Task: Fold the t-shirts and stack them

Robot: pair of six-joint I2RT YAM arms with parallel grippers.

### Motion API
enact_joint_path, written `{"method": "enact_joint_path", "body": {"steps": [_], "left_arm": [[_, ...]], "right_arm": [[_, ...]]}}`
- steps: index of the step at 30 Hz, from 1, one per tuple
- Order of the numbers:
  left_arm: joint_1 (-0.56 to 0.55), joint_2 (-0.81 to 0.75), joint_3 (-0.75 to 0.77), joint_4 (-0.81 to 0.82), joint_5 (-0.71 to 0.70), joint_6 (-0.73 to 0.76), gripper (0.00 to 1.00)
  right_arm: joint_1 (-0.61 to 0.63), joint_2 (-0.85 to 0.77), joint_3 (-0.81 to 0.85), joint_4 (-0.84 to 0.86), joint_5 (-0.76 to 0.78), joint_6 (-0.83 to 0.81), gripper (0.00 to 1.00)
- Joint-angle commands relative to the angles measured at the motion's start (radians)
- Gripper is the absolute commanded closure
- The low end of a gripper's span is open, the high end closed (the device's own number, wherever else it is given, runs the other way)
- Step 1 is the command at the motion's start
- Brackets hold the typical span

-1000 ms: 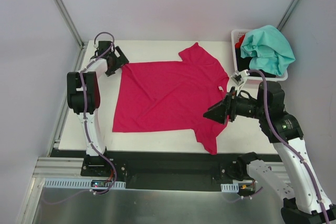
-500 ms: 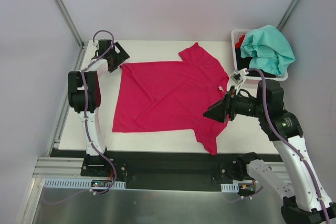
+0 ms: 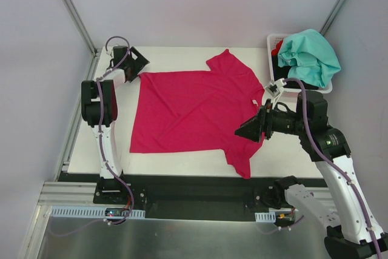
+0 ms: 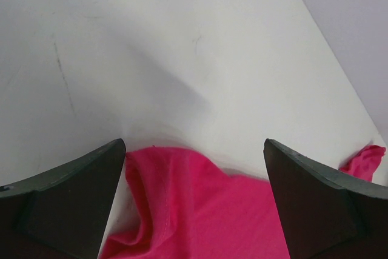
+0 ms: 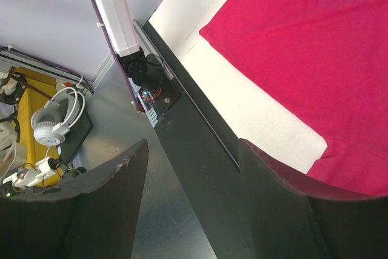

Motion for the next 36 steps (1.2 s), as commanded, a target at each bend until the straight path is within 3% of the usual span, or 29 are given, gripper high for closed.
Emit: {"method": "enact_joint_path", "body": {"steps": [1,5,12,26,36], "left_arm": [[0.023,0.056,0.04,0.063,0.03,-0.065,0.01],[0.038,0.108,0.057,0.121,0.076,-0.147,0.01],[0.063,0.138,0.1,0.144,0.077,-0.154,0.01],[0.055,-0.223,-0.182,0.242,0.191,-0.21,0.01],[0.026,-0.249,-0.169,0.031,0.131,-0.179,0.01]], "right_arm": [[0.005,0.003,0.061,-0.028,0.009,-0.051,0.36],[0.005,0.017,0.06,-0.034,0.013,-0.062,0.36],[0.005,0.035,0.066,-0.042,0.009,-0.07,0.36],[0.005,0.018,0.032,0.018,-0.022,-0.033,0.36],[0.005,0.006,0.036,0.018,-0.023,-0.033,0.35]]}}
